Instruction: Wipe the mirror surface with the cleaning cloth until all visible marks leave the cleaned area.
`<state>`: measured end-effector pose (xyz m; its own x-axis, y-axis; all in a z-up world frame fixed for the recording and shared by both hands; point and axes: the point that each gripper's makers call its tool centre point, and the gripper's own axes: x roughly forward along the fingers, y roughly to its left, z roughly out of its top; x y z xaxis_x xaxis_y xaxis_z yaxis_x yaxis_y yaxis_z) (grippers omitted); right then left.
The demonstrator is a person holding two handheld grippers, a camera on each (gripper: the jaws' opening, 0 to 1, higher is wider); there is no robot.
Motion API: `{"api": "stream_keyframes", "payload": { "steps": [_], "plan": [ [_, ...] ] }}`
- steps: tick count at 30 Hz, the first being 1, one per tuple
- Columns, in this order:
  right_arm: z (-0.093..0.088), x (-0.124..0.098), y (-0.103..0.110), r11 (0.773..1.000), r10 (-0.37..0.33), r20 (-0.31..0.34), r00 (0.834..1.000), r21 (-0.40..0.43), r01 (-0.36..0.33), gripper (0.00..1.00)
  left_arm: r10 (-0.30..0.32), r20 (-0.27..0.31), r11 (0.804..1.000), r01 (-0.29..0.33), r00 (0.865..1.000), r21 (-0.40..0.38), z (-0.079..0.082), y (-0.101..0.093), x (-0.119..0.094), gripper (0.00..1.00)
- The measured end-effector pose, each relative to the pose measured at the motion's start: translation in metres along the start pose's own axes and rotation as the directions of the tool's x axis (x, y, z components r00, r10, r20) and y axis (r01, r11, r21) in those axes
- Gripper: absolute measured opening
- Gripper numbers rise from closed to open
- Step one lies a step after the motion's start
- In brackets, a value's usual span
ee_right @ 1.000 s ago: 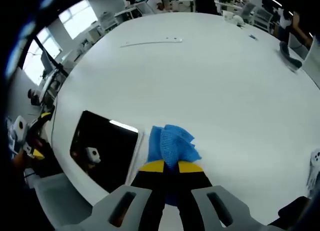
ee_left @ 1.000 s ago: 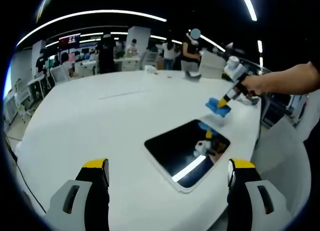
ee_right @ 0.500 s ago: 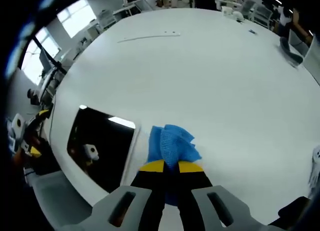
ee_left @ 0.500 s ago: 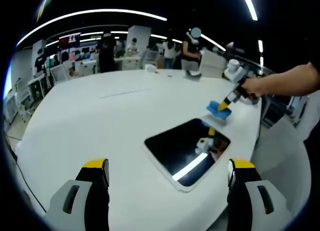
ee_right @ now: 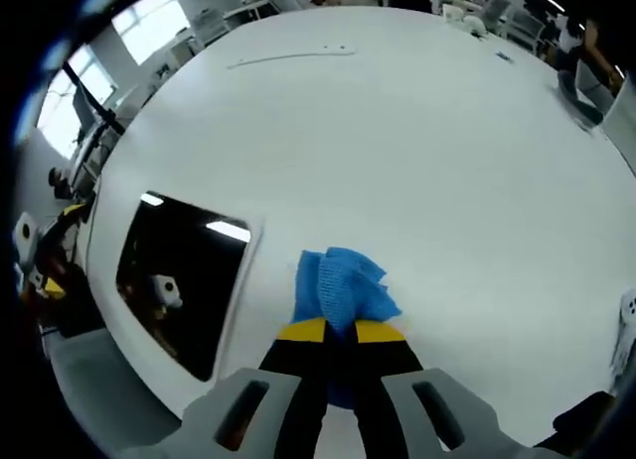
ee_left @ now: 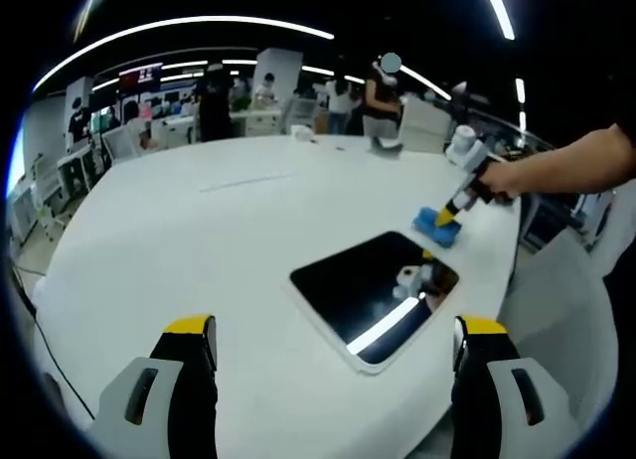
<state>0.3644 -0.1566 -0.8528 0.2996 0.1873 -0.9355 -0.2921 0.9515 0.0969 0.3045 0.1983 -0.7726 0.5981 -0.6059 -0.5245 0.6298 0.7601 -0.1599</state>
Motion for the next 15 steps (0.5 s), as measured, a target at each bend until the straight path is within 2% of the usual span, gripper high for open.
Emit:
{"api": "stream_keyframes", "payload": {
  "steps": [5,9,12,15],
  "plan": [
    [-0.0093,0.0081,-0.0032,0.999,0.003,-0.018,1.000,-0.033,-0.003,0.04,0.007,-0.002,1.000,-0.007,1.000,-0.005,-0.0021,0.0028,-0.0025,1.00],
    [-0.0073,0.0074,-0.0034,0.999,0.010,-0.004,1.000,-0.035,-0.010,0.04,0.008,-0.005,1.000,-0.008,1.000,-0.007,-0.0040,0.0031,-0.0035,1.00],
    [-0.0060,0.0073,-0.0072,0.997,-0.024,0.000,1.000,-0.067,0.024,0.04,0.008,-0.007,1.000,-0.008,1.000,-0.007,-0.0046,0.0027,-0.0037,1.00],
    [-0.0066,0.0069,-0.0058,0.998,-0.028,0.007,1.000,-0.063,0.028,0.04,0.009,-0.003,1.000,-0.009,1.000,-0.008,-0.0034,0.0030,-0.0037,1.00]
  ]
}}
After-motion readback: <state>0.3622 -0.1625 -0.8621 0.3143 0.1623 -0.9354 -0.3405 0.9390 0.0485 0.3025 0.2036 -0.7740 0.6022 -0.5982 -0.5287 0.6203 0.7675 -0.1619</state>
